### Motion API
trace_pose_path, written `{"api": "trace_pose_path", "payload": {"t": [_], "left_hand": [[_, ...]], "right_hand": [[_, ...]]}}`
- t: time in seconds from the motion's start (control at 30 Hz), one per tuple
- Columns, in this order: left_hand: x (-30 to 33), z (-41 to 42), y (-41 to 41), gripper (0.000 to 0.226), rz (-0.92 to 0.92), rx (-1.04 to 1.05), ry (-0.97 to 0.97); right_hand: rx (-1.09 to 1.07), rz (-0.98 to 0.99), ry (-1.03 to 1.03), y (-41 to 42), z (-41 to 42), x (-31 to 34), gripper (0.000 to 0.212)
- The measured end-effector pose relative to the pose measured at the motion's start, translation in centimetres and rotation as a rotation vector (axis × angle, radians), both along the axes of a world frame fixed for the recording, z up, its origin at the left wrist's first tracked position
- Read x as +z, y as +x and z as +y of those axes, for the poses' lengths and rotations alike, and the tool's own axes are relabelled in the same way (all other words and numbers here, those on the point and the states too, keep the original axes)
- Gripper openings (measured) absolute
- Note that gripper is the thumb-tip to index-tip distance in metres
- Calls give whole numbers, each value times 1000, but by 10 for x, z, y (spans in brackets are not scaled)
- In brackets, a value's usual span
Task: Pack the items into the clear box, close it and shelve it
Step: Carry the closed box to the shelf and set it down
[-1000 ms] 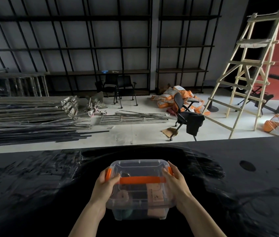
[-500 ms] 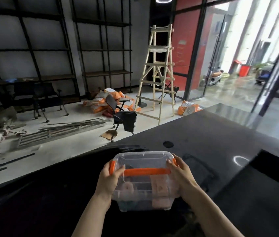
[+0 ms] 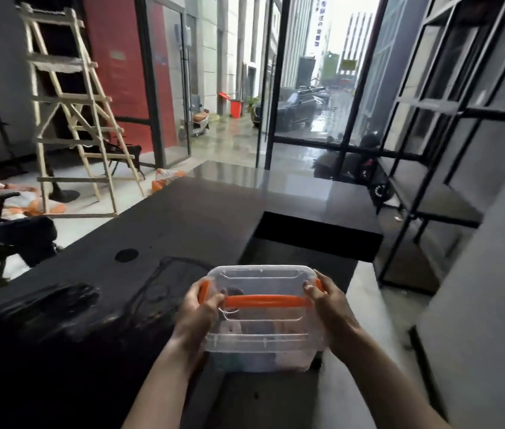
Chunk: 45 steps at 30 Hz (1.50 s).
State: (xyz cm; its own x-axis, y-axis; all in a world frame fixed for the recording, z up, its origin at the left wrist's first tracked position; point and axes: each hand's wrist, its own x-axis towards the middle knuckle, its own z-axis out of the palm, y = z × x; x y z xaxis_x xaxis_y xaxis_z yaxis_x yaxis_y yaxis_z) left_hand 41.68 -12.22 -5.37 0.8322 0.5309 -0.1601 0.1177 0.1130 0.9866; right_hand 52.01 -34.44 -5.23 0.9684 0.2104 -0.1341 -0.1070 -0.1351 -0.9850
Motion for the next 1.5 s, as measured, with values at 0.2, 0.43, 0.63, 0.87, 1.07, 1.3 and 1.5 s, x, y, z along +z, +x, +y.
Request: {"api": "trace_pose_path", "payload": {"t": [0.2,0.43,0.63,0.87,1.07,1.3,1.5], "left_hand": [[-44,-92,55,41,22,-202,106],[-139,-197,101,38,17,-293,105],[-197,-281,132,34,54,-347,116],[-196,-347,180,35,31,-443,108],[-207,-368,250,43,28,-477,59],[-226,-382,393,51,9,-536,9],[-204,-394,535,52,-22,-591,17]], "right_hand": [[-214,25,2,10,-112,-49,36],[-305,34,30,32,-220,-149,38],[-367,43,33,46,-307,-203,43],[-452,64,45,76,-370,-205,49],[-485,52,31,141,-391,-212,51],[-540,48,-40,258,-398,-205,58],[-612,57,-41,369,-403,-181,66]]}}
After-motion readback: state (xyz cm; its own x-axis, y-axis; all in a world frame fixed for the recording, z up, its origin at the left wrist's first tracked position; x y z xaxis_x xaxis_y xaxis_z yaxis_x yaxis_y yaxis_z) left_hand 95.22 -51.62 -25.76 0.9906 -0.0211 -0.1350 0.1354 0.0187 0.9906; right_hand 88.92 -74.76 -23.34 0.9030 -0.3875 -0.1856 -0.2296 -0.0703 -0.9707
